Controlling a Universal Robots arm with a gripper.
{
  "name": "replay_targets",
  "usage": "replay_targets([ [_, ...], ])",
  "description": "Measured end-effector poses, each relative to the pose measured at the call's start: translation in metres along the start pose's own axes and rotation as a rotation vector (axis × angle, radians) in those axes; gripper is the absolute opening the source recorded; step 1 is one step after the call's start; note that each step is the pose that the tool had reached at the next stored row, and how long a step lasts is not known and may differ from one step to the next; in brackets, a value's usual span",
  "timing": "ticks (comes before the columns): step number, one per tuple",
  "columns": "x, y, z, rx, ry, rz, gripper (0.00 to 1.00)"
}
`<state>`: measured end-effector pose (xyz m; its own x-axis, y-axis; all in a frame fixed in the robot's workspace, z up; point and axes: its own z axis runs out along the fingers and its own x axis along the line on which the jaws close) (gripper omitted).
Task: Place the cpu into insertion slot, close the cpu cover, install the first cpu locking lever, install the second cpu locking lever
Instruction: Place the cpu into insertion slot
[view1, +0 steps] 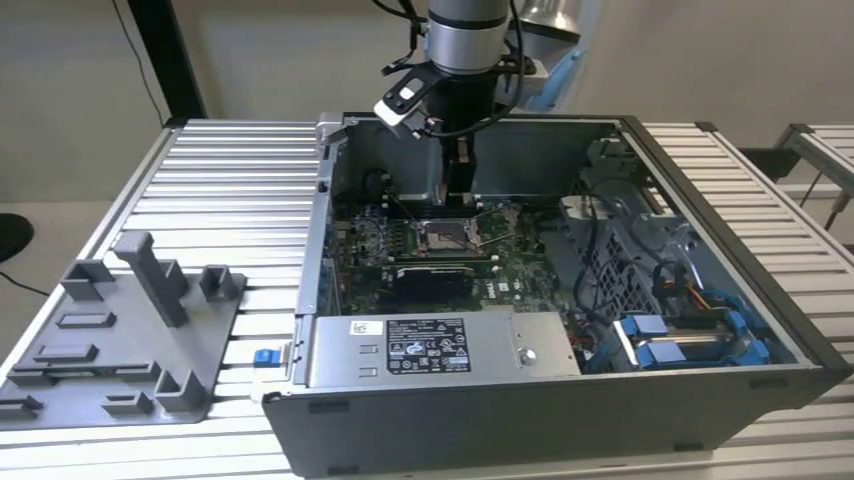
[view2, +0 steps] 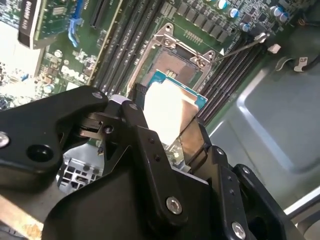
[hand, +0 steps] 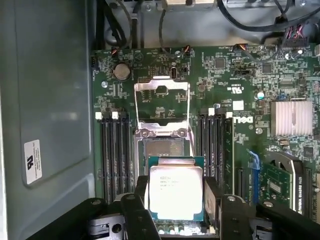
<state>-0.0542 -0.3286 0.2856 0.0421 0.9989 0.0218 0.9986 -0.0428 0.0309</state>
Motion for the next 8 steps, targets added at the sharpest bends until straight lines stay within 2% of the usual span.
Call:
replay_targets([
  [4,0.0102,-0.0007,0.0047,-0.0001,0.0003,0.000,0.00],
  [8,0.0107,-0.0009,0.0086,0.0005,0.0009,-0.022,0.00],
])
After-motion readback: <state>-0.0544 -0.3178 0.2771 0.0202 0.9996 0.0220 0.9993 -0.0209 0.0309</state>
